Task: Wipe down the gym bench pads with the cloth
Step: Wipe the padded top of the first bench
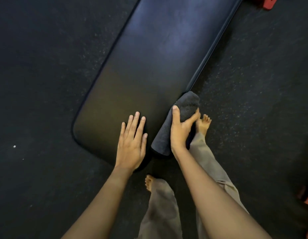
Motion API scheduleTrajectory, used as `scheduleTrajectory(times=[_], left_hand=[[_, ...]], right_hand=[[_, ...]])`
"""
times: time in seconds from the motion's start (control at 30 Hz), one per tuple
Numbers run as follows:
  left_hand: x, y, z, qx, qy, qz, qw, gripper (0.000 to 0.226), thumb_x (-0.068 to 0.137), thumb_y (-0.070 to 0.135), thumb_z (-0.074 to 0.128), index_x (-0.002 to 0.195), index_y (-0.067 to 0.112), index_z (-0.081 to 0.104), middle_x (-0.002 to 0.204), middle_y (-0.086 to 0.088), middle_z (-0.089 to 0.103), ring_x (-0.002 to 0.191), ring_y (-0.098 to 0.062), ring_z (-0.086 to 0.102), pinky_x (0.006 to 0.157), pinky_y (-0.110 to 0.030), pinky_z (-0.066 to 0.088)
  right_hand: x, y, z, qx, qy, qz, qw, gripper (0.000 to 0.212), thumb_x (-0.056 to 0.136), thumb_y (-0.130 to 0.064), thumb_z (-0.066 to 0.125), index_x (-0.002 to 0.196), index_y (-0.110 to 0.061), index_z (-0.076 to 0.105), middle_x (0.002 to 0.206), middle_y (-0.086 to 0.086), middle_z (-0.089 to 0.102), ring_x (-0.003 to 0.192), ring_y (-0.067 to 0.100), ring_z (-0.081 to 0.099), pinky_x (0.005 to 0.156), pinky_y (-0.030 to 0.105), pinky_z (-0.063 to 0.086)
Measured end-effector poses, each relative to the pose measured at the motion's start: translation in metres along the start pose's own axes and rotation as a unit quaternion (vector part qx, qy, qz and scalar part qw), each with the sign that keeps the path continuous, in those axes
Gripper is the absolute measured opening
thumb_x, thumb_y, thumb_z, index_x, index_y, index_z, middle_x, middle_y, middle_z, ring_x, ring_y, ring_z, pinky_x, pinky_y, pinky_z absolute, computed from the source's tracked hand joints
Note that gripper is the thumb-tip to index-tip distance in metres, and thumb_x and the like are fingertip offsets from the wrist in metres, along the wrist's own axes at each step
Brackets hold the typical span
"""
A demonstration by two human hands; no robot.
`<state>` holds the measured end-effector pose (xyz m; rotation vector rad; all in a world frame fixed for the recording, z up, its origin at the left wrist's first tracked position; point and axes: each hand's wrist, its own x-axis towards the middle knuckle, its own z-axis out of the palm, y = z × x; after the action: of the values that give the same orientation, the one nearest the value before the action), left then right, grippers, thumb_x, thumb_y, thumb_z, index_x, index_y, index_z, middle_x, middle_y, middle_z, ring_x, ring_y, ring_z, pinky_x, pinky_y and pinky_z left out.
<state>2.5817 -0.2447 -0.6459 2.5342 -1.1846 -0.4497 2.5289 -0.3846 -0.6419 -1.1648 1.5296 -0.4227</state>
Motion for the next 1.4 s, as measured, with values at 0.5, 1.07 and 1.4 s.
scheduleTrajectory(times=[0.5, 1.07, 1.4], left_hand=[[-0.129, -0.046, 0.007, -0.085, 0.074, -0.092, 0.989, 0.047, 0.1, 0.026, 0.029, 0.143, 0.011, 0.038, 0.154, -0.008, 0.024, 0.143, -0.016, 0.013, 0.117, -0.028, 0.004], [-0.091, -0.071, -0.037, -0.743, 0.174, -0.483, 0.429, 0.06, 0.097, 0.057, 0.022, 0.135, 0.017, 0.047, 0.129, -0.014, 0.05, 0.114, -0.028, 0.052, 0.101, -0.044, 0.041], [-0.087, -0.101, -0.055, -0.747, 0.248, -0.46, 0.411, 0.066, 0.099, 0.054, 0.013, 0.129, 0.011, 0.053, 0.121, -0.009, 0.06, 0.104, -0.016, 0.059, 0.076, -0.025, 0.047]], right_hand=[[-0.143, 0.086, -0.005, -0.142, -0.048, -0.1, 0.984, 0.08, 0.09, -0.022, 0.066, 0.148, 0.002, 0.017, 0.153, 0.021, 0.021, 0.142, 0.03, 0.02, 0.09, -0.011, -0.002], [-0.093, 0.075, -0.02, -0.522, -0.226, -0.715, 0.408, 0.058, 0.09, -0.043, 0.053, 0.145, -0.043, 0.033, 0.156, 0.003, 0.027, 0.136, 0.046, 0.029, 0.102, 0.068, 0.028], [-0.123, 0.035, 0.082, -0.58, -0.282, -0.703, 0.3, 0.068, 0.079, -0.052, 0.063, 0.142, -0.037, 0.042, 0.159, 0.005, 0.022, 0.136, 0.05, 0.03, 0.095, 0.071, 0.032]])
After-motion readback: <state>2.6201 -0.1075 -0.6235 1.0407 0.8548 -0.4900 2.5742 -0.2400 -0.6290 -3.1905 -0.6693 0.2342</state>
